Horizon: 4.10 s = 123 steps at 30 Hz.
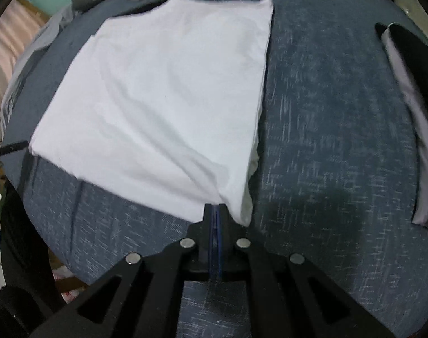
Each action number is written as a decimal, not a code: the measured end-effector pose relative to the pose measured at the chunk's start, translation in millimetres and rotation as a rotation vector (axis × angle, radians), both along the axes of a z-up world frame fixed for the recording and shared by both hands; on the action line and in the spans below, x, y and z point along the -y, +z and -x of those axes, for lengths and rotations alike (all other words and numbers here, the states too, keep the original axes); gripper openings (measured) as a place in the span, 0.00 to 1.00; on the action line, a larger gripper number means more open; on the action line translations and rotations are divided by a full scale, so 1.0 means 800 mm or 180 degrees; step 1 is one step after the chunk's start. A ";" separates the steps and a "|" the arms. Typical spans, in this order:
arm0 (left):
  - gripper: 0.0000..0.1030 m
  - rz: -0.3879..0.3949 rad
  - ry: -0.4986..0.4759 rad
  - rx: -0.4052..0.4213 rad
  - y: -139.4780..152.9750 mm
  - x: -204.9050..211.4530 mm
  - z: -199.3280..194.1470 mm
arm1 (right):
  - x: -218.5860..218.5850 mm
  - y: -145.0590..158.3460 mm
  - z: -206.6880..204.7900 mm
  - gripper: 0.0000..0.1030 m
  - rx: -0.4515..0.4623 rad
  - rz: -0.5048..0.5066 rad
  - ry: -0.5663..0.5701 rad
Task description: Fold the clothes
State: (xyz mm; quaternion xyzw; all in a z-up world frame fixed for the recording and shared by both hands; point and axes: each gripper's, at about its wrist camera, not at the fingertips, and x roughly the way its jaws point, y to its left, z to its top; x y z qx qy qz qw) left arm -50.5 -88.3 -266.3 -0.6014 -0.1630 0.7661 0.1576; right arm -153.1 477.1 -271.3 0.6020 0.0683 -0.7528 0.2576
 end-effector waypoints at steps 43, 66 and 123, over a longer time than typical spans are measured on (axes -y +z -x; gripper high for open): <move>0.52 -0.0362 0.0396 0.0021 0.008 0.040 -0.030 | 0.196 -0.025 -0.053 0.03 0.0506 0.0574 0.0134; 0.30 -0.0271 0.0611 0.0125 -0.022 -0.002 -0.005 | -0.076 -0.025 -0.028 0.36 0.0206 0.1581 -0.1582; 0.46 -0.0253 -0.1127 -0.0284 0.064 -0.449 0.110 | -0.124 0.019 0.014 0.42 0.0095 0.1483 -0.1161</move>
